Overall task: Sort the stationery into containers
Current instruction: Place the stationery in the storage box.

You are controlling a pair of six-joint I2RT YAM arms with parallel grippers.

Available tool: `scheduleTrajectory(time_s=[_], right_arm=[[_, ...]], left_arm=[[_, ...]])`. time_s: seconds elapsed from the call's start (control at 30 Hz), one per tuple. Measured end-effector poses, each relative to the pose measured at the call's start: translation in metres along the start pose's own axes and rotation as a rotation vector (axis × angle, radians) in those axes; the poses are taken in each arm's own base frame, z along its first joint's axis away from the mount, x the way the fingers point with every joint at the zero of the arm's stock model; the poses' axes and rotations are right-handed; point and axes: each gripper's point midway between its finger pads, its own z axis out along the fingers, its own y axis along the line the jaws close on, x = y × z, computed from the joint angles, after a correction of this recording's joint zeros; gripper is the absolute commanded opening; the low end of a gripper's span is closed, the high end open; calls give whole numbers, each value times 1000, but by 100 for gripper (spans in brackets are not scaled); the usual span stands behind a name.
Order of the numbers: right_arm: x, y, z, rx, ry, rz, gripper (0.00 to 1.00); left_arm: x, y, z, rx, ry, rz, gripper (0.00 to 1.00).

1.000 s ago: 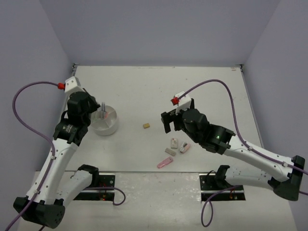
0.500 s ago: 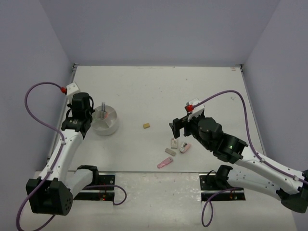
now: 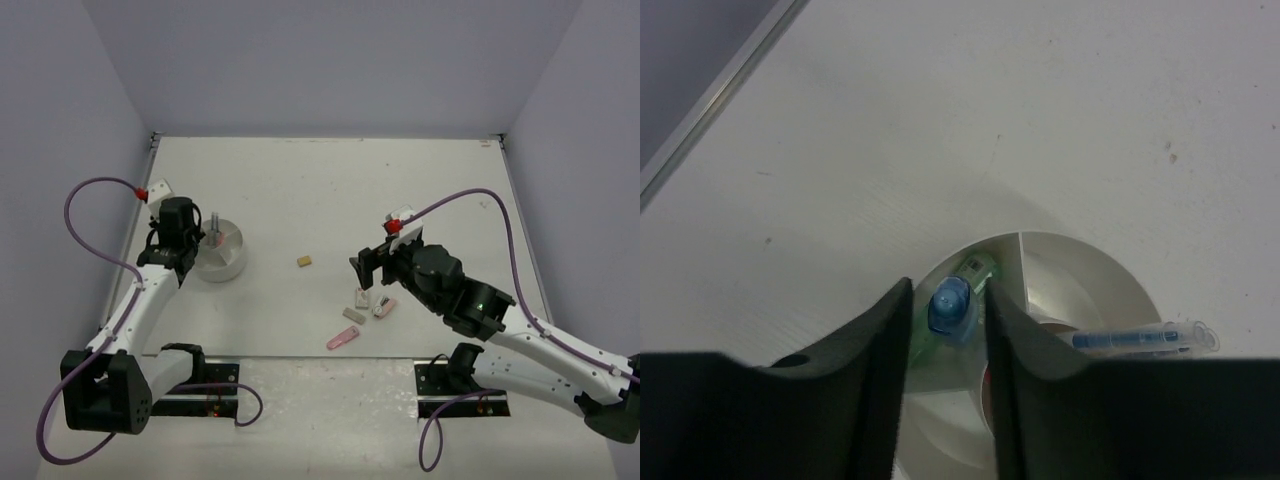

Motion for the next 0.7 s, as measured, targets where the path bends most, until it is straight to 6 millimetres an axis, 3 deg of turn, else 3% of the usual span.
scheduleTrajectory(time_s=[0.07, 0.17, 0.27, 0.37, 0.57, 0.7], right_arm=[[2, 0, 1, 1, 7, -4, 99], [4, 1, 4, 2, 17, -9, 99], [10, 2, 8, 5, 37, -17, 99], [20, 4, 16, 4, 74, -31, 99], [50, 14, 30, -18, 235, -72, 99], [73, 27, 33, -67, 383, -100, 99]], left_arm=[[0, -1, 0, 4, 1, -7, 57], [-1, -2, -2, 12, -2, -22, 81], [-7, 0, -12, 19, -19, -40, 98], [-21, 5, -29, 34, -64, -67, 100], [-73, -1, -86, 177, -209, -139, 100], [-87, -3, -124, 293, -273, -158, 100]])
